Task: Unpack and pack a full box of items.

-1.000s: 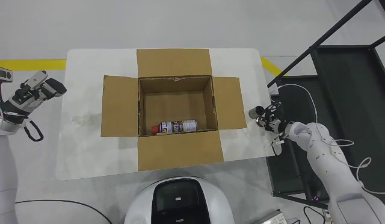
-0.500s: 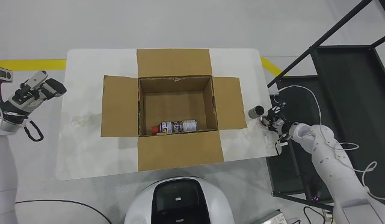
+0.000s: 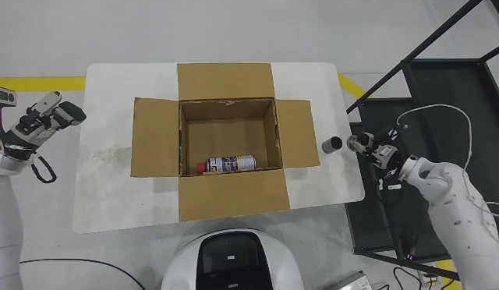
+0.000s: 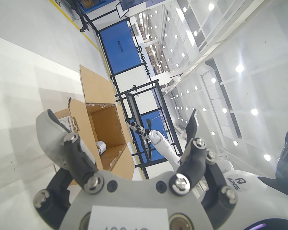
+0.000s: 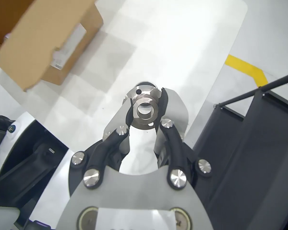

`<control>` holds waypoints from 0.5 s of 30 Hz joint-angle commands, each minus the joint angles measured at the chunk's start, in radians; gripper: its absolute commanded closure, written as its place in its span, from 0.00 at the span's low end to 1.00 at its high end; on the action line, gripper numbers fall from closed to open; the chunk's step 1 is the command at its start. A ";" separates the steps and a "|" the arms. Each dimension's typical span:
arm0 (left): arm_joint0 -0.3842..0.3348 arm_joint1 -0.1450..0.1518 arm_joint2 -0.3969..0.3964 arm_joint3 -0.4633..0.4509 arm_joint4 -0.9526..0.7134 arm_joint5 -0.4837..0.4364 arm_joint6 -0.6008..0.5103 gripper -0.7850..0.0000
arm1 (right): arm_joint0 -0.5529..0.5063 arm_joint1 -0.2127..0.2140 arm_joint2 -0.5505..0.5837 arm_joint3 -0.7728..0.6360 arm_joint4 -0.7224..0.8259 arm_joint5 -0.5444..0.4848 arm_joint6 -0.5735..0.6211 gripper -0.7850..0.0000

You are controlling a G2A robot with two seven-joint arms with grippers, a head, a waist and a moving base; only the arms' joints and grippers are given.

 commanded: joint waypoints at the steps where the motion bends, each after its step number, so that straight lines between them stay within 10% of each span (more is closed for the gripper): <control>1: 0.000 0.000 0.000 0.000 0.000 0.000 0.000 0.00 | -0.017 0.004 0.018 -0.065 0.074 -0.018 0.036 1.00; 15: 0.000 0.000 0.000 0.000 0.000 0.000 0.000 0.00 | 0.135 0.001 -0.206 -0.427 0.312 0.105 0.379 1.00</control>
